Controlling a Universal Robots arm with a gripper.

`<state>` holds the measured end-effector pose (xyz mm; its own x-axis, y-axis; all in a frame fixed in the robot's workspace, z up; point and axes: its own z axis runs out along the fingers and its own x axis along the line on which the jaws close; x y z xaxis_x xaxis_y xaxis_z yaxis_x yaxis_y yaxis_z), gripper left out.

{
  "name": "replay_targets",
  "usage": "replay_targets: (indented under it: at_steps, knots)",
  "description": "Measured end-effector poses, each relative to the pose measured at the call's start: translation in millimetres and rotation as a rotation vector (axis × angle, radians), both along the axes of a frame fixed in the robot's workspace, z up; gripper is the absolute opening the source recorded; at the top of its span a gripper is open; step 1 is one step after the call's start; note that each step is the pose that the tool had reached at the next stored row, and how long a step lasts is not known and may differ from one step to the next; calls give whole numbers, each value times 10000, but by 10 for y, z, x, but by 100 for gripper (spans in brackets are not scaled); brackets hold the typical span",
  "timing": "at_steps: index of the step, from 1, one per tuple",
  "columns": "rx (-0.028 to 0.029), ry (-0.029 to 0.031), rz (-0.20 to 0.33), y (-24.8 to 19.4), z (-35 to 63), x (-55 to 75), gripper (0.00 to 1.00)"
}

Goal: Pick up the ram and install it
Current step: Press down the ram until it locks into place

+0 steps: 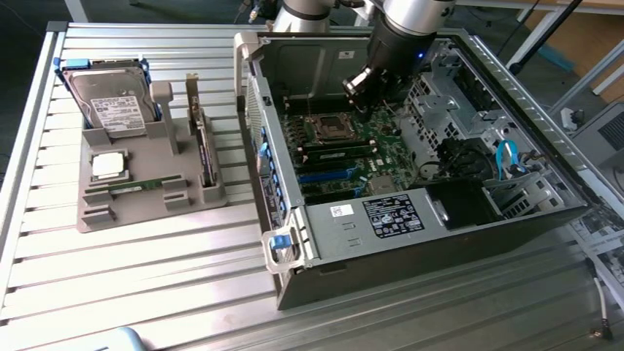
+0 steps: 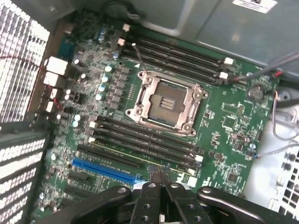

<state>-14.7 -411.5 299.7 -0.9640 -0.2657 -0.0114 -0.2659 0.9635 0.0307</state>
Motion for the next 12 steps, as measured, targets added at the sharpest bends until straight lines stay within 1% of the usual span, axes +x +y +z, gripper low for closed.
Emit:
replay_targets:
  at_steps: [12]
  knots:
    - [1, -1, -1899, 0, -5, 0, 11]
